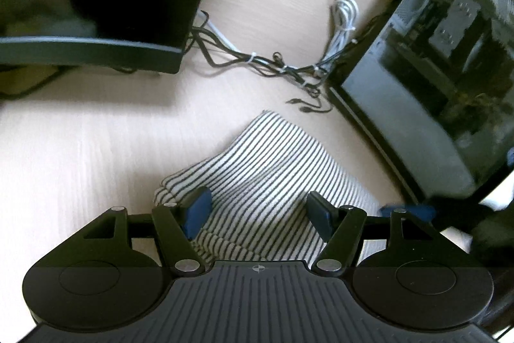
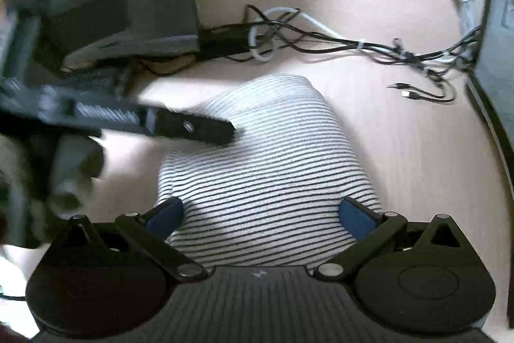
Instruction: Fold clothes
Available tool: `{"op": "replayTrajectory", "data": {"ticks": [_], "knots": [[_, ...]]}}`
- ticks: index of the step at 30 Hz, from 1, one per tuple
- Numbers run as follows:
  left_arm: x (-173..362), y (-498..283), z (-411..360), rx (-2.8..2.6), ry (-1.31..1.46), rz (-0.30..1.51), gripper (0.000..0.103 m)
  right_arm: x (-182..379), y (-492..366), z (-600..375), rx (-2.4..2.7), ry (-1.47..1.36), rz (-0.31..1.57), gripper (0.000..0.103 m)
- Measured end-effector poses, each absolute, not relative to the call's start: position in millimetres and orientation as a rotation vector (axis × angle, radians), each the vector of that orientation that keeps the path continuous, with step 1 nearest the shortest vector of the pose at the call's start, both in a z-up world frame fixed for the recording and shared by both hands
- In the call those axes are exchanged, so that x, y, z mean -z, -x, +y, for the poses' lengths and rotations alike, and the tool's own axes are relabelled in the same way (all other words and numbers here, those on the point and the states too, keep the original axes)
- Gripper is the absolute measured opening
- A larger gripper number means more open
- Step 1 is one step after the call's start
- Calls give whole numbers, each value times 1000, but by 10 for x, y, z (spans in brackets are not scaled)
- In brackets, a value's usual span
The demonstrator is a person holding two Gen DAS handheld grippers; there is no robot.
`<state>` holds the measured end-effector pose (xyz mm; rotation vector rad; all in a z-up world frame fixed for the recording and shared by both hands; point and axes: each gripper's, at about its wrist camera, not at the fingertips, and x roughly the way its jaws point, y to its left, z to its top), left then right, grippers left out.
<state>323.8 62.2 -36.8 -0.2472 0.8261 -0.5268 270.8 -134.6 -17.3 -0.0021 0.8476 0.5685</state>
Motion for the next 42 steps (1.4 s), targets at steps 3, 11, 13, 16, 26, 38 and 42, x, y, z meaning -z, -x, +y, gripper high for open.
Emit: {"op": "replayTrajectory", "data": {"ticks": [3, 11, 13, 16, 26, 38, 42], "knots": [[325, -3197, 589, 477, 248, 816, 72, -86, -2856, -1687, -611, -132, 785, 103], [70, -2813, 440, 241, 255, 831, 83, 235, -3584, -1833, -570, -236, 895, 64], [142, -2719, 305, 232, 268, 880, 86, 383, -3593, -1884, -572, -238, 926, 63], [275, -2593, 131, 283, 312, 900, 92, 497, -3602, -1975, -610, -309, 984, 66], [554, -2505, 239, 281, 374, 919, 75, 502, -4008, -1755, -724, -305, 1030, 83], [549, -2407, 379, 264, 406, 908, 75, 350, -3669, -1588, -783, -155, 903, 68], [519, -2361, 391, 228, 440, 909, 78, 439, -3598, -1766, -751, -198, 926, 72]]}}
